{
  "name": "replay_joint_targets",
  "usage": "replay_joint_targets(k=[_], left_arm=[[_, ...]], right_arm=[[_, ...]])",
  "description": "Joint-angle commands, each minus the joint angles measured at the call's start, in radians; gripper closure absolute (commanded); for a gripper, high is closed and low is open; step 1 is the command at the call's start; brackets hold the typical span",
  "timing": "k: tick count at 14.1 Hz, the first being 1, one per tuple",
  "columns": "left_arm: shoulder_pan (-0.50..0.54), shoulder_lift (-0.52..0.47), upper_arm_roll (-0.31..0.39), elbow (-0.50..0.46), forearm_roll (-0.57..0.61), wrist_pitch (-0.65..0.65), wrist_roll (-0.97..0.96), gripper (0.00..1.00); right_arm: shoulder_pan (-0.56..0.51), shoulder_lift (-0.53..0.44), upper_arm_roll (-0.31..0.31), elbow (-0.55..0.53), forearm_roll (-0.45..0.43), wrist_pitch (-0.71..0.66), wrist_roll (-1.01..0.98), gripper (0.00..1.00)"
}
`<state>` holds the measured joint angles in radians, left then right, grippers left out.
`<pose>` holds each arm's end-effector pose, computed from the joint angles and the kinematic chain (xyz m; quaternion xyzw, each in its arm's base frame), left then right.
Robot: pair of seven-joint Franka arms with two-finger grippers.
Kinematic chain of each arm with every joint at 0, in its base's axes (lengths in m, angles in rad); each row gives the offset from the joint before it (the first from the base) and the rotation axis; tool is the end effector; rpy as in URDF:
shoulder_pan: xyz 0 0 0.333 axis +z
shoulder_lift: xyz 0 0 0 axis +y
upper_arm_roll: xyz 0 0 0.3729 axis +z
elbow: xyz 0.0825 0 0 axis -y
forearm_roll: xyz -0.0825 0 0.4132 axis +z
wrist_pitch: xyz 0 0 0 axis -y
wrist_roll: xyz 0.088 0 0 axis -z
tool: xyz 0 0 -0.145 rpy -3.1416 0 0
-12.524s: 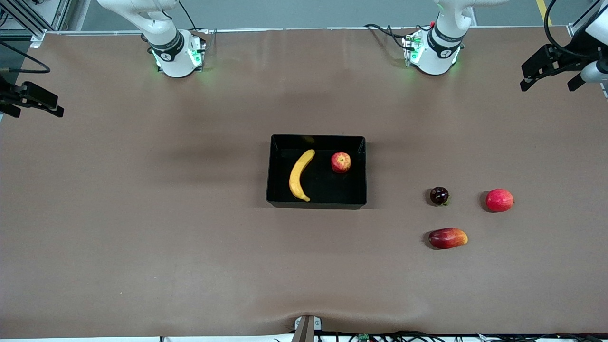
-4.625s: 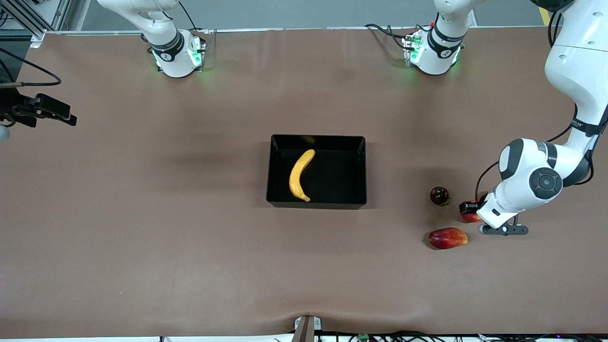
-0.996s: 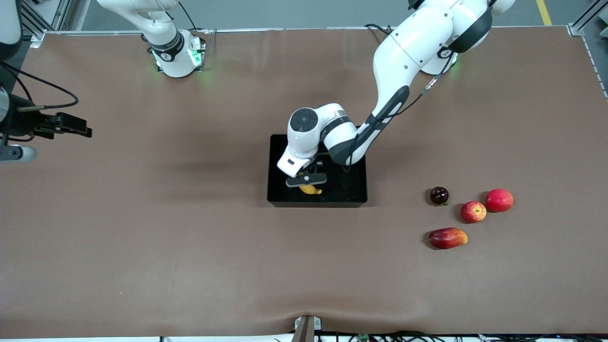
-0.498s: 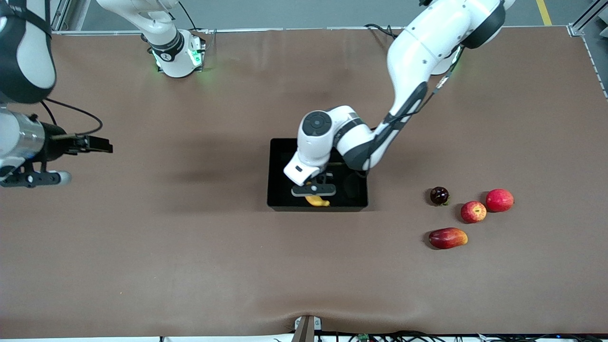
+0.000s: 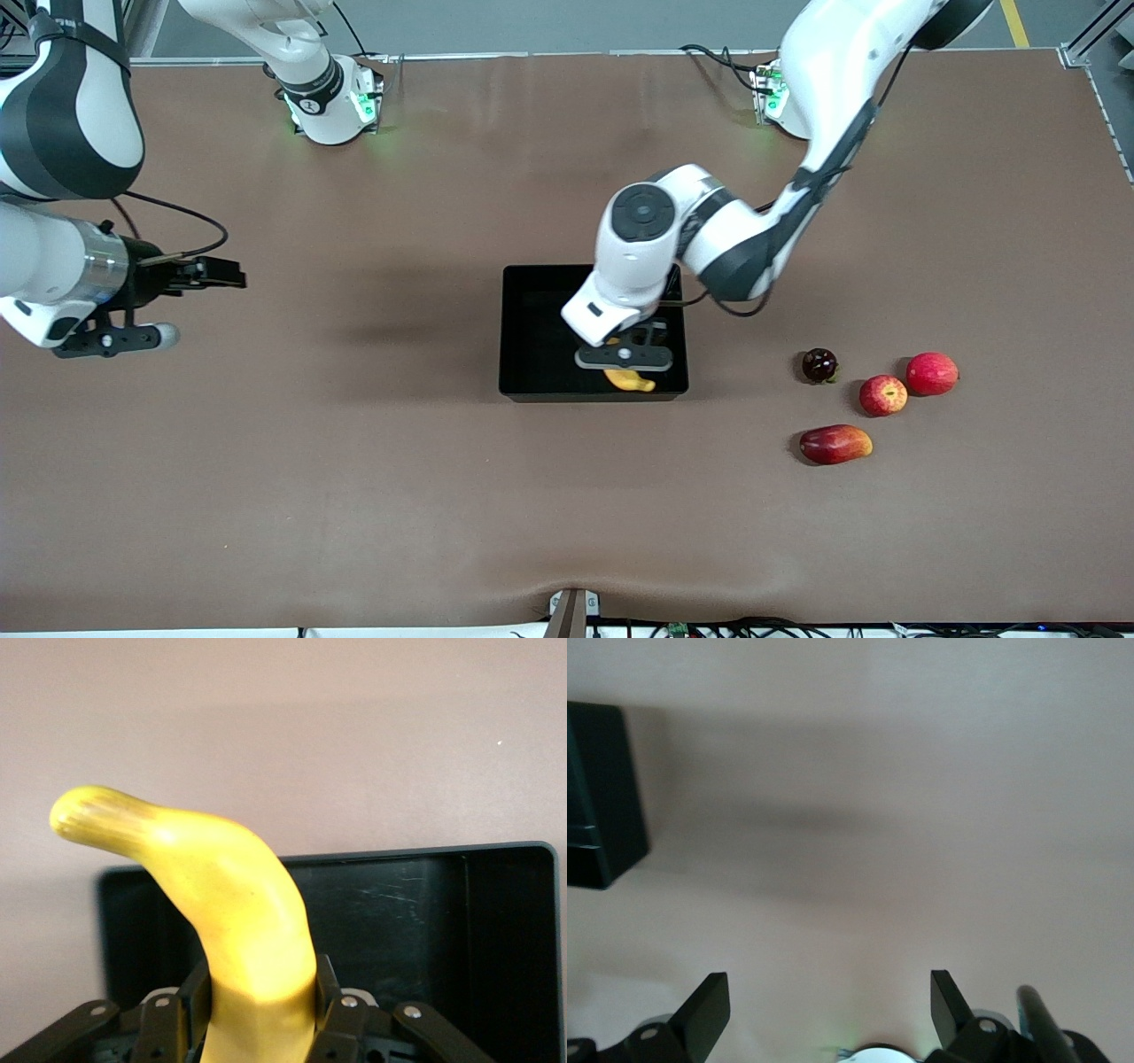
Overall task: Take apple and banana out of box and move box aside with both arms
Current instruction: 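Carry the banana to the fruits while the right gripper reaches the box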
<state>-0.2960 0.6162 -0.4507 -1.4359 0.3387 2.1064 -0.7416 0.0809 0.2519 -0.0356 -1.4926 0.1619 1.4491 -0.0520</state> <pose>0.6359 -0.4601 0.3657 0.9972 -0.0368 0.0608 0.0216 0.6345 0.0561 0.5209 -0.9852 -0.0458 0.1464 0.0769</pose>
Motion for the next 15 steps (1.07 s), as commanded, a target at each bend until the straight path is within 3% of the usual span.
replay_joint_targets(k=[1, 6, 10, 15], left_arm=[[0.090, -0.078, -0.009, -0.026, -0.068, -0.066, 0.131, 1.00], [0.241, -0.124, -0.009, -0.026, -0.072, -0.170, 0.353, 1.00], [0.359, -0.121, -0.003, -0.026, -0.063, -0.172, 0.555, 1.00], [0.550, -0.104, 0.000, -0.026, -0.059, -0.169, 0.867, 1.00]], right_arm=[[0.016, 0.003, -0.004, -0.027, 0.070, 0.016, 0.008, 0.00], [0.132, 0.003, -0.004, -0.115, 0.070, 0.174, 0.166, 0.00], [0.261, 0.012, -0.006, -0.216, 0.070, 0.416, 0.292, 0.00], [0.434, 0.139, -0.006, -0.229, 0.067, 0.657, 0.535, 0.00]])
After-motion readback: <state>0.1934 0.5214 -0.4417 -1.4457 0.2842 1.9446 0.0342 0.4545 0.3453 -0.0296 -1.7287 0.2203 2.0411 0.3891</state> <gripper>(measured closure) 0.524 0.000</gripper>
